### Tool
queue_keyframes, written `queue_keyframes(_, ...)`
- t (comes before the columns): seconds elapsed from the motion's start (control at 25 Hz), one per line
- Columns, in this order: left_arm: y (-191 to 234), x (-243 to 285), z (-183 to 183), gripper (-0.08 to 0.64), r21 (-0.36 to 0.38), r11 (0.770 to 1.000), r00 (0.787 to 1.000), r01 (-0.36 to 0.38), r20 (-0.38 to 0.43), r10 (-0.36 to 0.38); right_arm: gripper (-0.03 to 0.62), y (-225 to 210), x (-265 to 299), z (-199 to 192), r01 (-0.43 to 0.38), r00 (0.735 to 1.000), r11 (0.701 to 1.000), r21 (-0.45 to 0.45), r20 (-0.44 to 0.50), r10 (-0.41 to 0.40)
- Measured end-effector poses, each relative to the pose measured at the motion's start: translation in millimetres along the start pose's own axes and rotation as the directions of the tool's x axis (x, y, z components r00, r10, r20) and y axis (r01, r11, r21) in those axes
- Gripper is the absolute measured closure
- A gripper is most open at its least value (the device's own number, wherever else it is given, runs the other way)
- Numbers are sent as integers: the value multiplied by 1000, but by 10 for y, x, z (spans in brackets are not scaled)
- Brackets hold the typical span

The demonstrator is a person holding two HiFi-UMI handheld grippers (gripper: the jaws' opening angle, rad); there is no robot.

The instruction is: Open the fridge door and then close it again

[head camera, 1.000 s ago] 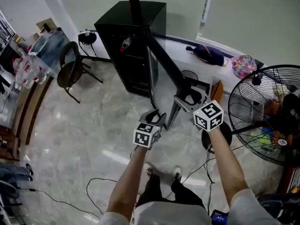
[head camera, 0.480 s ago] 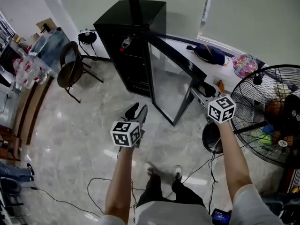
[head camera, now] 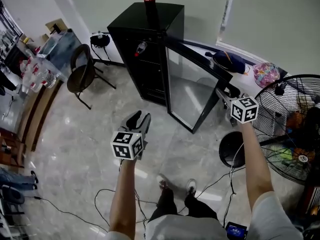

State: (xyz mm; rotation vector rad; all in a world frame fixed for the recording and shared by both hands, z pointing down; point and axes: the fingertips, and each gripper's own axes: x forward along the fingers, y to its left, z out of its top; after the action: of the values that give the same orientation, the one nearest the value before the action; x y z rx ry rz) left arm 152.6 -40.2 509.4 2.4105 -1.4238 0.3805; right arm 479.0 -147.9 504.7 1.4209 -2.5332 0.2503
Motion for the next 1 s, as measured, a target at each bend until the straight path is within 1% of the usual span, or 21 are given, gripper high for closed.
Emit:
queue_keyframes(0.12,15,-23,19,414,7,1000,1000,7,-2,-7,380,-90,38,12,20,1000,1000,23,-7,-20)
queue_keyframes(0.2,52,-38,76,414,13,1000,1000,9,5,-9,377,-124,60,-17,26,1000,998,53,-14,-25)
queue_keyframes(0.28,85,-82,133,414,18,1000,1000,12,12,-12,360,-133,14,-160,50,998,994,99,-45,-45)
queue_keyframes(0.36,83,-160,213,414,29,999,999,26,24,-26,360,-72,-94,-365,90,993,986,140,-91,-78)
queue_keyframes(0.44,40,-231,323,414,67,996,998,56,37,-59,360,107,-221,-501,113,988,984,139,-117,-98)
queue_keyframes(0.48,19,-260,378,414,92,993,996,71,41,-75,382,232,-292,-505,115,989,986,121,-110,-101)
queue_keyframes(0.56,19,-337,483,414,129,988,994,86,54,-93,522,525,-430,-404,102,993,992,71,-74,-97)
queue_keyframes(0.6,44,-390,542,414,140,986,993,88,66,-98,532,680,-481,-324,90,994,995,47,-59,-87)
queue_keyframes(0.72,161,-568,742,414,172,982,990,81,102,-100,488,1081,-567,-9,54,998,998,-27,-29,-55)
queue_keyframes(0.88,298,-770,925,414,216,974,987,65,127,-94,482,1459,-619,480,40,999,988,-150,27,-36)
queue_keyframes(1.0,380,-851,1017,414,239,970,988,49,130,-82,477,1670,-593,802,33,997,981,-192,79,-18)
